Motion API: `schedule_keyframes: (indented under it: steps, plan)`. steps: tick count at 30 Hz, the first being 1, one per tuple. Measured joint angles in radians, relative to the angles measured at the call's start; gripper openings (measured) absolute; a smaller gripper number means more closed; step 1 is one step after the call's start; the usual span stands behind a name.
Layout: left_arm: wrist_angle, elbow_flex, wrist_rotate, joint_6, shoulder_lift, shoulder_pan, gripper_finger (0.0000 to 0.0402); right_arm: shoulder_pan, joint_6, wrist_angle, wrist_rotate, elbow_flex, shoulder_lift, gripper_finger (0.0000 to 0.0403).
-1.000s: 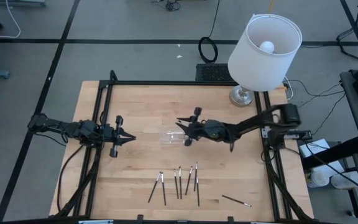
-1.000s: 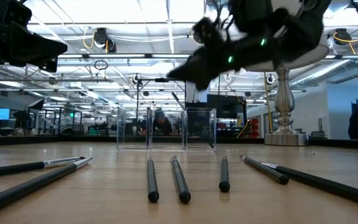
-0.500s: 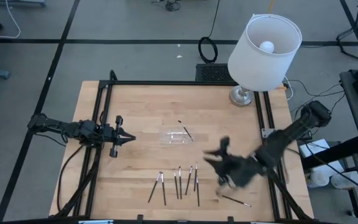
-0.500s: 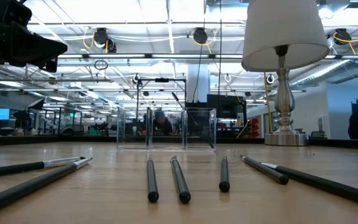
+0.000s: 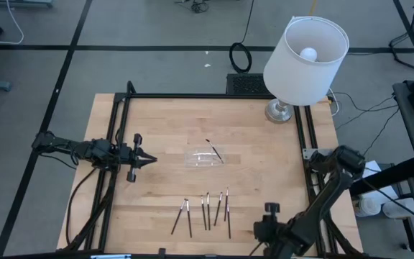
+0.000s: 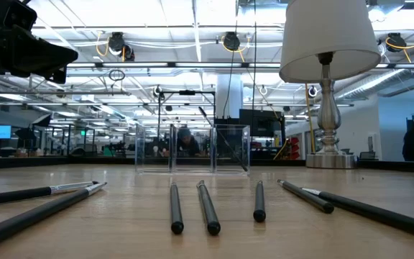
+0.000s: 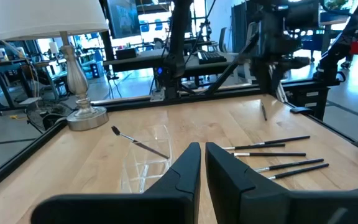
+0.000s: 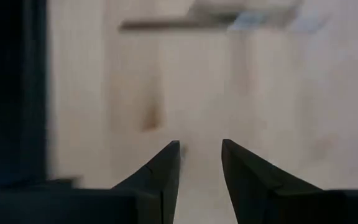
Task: Pick & Place Makeup Supplies
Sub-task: Put the makeup brush into the transparent organizer
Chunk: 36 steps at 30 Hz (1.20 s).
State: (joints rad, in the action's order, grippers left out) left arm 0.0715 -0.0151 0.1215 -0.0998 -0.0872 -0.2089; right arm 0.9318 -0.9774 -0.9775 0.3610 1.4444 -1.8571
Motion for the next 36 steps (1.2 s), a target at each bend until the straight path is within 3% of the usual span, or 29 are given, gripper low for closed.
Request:
schedule_keyframes:
  steps: [10, 17, 29, 36]
  plan:
    - [0.0, 0.0, 0.0, 0.0, 0.0, 0.0, 0.0031, -0.001, -0.229, -0.044, -0.361, -0.002, -0.029, 0.011]
    - [0.0, 0.0, 0.0, 0.0, 0.0, 0.0, 0.0031, -0.008, -0.268, 0.032, -0.387, -0.044, -0.029, 0.011]
    - [0.0, 0.0, 0.0, 0.0, 0.0, 0.0, 0.0031, -0.005, -0.331, 0.292, -0.446, -0.276, -0.02, 0.0108]
    - [0.0, 0.0, 0.0, 0.0, 0.0, 0.0, 0.0031, -0.021, -0.294, 0.318, -0.422, -0.372, -0.02, 0.0062]
